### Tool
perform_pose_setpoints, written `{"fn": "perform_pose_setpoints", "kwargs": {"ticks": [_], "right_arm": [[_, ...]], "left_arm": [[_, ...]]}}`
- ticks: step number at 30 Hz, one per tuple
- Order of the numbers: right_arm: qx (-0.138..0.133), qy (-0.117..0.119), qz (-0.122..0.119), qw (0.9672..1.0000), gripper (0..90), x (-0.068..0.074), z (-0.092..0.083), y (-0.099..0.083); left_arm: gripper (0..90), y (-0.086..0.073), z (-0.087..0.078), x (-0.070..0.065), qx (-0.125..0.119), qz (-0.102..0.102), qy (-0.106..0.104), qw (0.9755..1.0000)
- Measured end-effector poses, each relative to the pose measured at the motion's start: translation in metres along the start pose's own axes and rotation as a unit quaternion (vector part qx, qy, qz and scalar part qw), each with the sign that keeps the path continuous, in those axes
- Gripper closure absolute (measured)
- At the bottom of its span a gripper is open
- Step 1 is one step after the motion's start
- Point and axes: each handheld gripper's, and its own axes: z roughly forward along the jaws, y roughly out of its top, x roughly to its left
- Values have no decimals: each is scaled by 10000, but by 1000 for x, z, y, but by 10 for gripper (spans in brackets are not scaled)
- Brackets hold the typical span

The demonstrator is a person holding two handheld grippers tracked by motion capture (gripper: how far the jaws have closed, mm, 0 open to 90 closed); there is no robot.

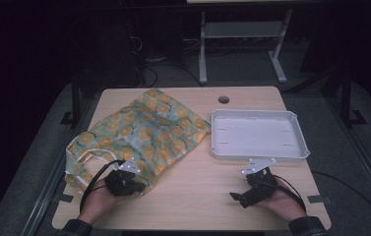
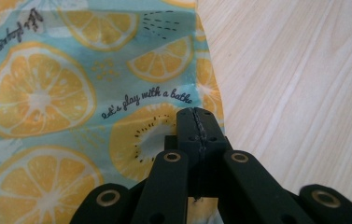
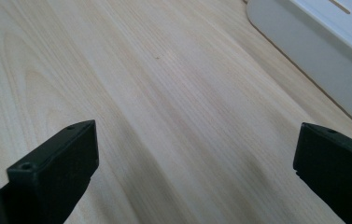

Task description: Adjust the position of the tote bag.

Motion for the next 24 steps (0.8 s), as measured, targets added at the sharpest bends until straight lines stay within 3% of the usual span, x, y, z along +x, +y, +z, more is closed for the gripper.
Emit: {"fn": "perform_pose_setpoints", "kwargs": {"ticks": [10,24], "right_arm": [[1,-8,-4,10000,0,0,0,0],[-7,-3,-50,10000,0,1,-1,0]], "left_arm": [[897,16,10,-9,76,98,-103,9999],[897,51,34,-24,166,255,-367,9989]]}}
